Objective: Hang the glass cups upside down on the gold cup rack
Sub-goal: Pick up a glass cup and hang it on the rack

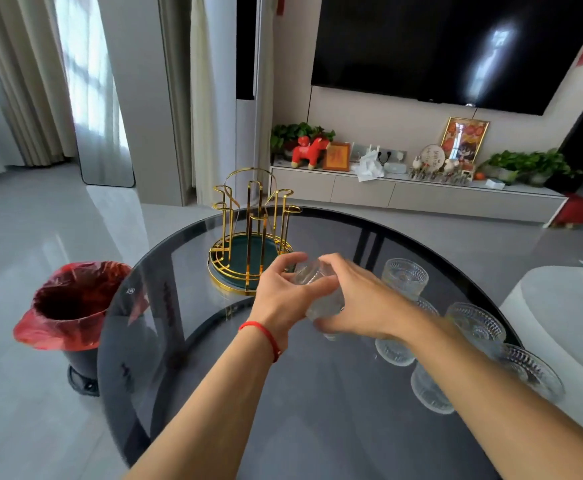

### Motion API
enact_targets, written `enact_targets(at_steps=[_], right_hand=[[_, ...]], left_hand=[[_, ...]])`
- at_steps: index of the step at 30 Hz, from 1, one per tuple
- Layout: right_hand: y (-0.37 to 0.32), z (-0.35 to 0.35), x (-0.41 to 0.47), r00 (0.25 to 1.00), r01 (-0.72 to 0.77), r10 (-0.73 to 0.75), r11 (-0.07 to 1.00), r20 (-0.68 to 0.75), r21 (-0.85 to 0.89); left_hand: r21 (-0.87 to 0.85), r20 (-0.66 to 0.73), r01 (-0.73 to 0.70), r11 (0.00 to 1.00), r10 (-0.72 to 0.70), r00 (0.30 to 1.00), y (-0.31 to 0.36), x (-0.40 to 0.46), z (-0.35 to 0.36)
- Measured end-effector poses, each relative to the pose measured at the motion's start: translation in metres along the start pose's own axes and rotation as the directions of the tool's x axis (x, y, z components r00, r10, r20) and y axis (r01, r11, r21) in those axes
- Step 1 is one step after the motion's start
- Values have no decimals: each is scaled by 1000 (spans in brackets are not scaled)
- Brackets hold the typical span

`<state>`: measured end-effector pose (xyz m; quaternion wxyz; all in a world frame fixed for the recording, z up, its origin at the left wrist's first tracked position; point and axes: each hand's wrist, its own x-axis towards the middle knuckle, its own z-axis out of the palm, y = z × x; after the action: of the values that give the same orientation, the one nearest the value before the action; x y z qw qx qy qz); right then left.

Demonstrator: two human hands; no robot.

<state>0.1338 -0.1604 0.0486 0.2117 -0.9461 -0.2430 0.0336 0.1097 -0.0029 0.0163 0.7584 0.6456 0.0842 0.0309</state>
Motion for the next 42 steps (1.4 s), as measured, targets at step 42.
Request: enact_targets(at_steps=[42], right_hand=[[-15, -38, 311, 992, 17, -81, 844, 96, 536]], left_hand=[[901, 28, -48, 432, 53, 998, -52, 56, -53]])
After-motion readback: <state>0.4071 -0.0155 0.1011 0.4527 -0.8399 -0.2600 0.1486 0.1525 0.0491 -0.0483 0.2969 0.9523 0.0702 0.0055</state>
